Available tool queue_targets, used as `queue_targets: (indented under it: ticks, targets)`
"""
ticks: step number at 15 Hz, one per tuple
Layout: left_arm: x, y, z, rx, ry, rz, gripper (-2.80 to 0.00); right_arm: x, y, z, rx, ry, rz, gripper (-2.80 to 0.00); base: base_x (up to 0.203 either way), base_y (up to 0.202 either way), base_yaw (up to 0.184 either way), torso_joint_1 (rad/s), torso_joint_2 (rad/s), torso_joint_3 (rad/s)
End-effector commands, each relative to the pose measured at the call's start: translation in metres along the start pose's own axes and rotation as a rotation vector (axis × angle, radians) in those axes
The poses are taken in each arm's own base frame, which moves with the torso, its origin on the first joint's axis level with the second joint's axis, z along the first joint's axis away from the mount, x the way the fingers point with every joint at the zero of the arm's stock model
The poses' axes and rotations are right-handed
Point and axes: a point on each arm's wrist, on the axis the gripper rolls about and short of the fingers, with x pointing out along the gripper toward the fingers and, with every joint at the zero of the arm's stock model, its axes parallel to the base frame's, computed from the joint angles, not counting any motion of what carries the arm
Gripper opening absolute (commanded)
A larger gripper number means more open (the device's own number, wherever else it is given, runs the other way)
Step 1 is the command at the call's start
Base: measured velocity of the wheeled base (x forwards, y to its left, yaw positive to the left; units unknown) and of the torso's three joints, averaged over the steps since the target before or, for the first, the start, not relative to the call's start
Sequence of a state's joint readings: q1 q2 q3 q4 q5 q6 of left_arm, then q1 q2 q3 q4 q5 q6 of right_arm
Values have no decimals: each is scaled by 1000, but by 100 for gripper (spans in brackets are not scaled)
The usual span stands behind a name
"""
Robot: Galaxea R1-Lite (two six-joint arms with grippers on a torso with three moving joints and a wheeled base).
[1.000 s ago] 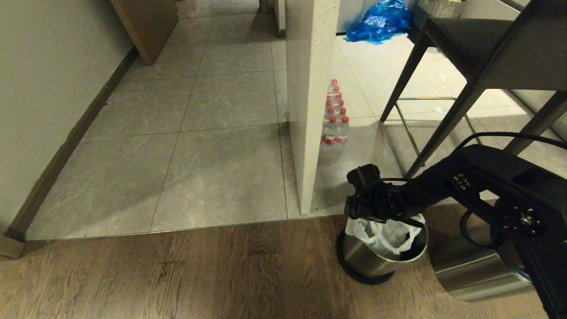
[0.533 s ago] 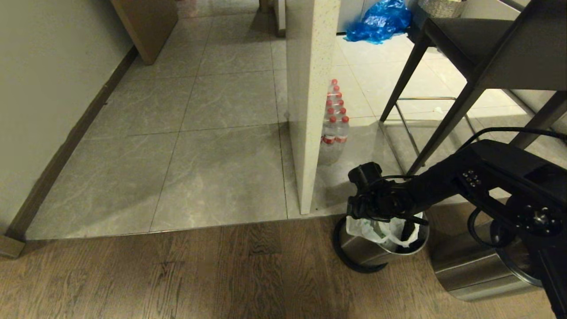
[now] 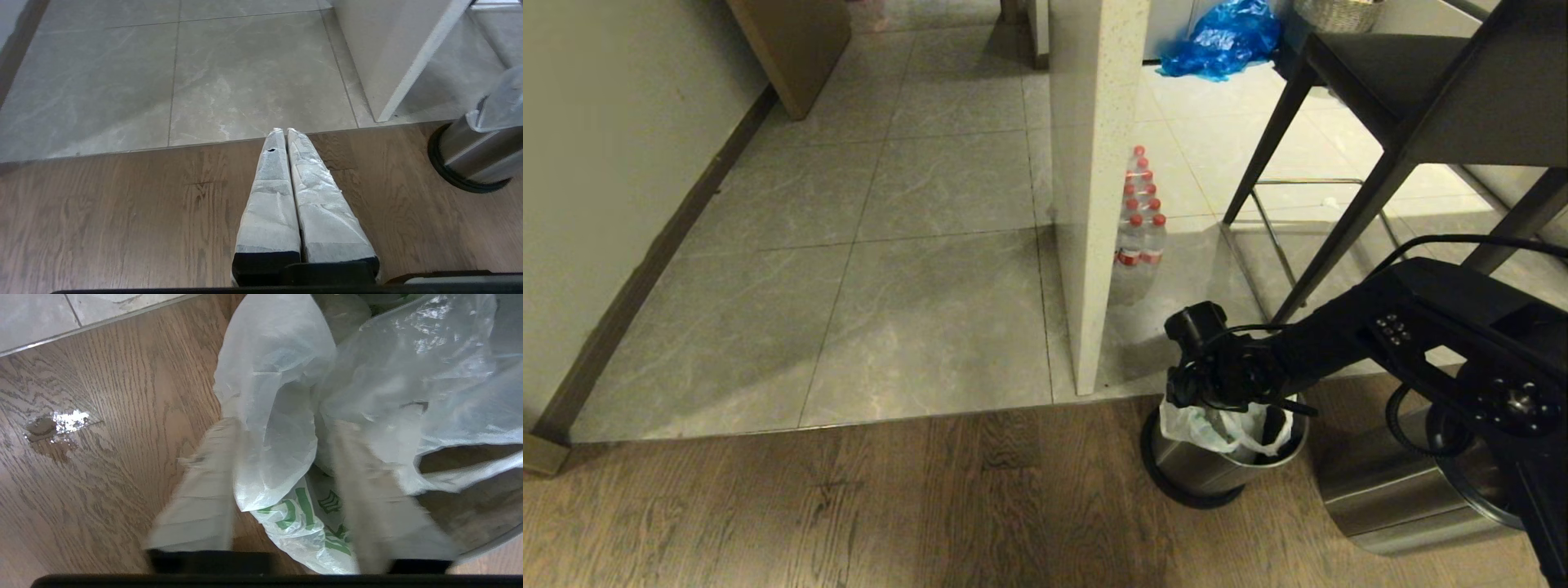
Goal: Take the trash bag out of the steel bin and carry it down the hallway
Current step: Pick up the trash bag
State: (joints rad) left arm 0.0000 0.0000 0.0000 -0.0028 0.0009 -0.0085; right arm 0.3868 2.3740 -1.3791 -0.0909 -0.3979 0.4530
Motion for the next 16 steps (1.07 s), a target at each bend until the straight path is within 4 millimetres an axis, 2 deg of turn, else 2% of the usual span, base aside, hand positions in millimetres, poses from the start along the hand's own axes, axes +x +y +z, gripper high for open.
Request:
queue_targets:
  ticks: [1,4,5,10,16]
  targets:
    - [0,0,0,-1,-2,1,-280,0,0,0,2,-2,1,0,0,0,0,0,0,0]
    - [0,0,0,-1,-2,1,-280,1,1,0,12,-5,2,0,0,0,0,0,0,0]
    - [0,0,0,-1,-2,1,-280,0,1,-1,10,-2,7,-280,0,0,0,0,0,0]
    - [0,0,0,-1,-2,1,-280,-1,3,-2,-3,3,3,-280,0,0,0,0,0,0]
    - [0,0,0,-1,-2,1,-280,-16,7,6,-19,-25,29,-280,0,0,0,0,0,0]
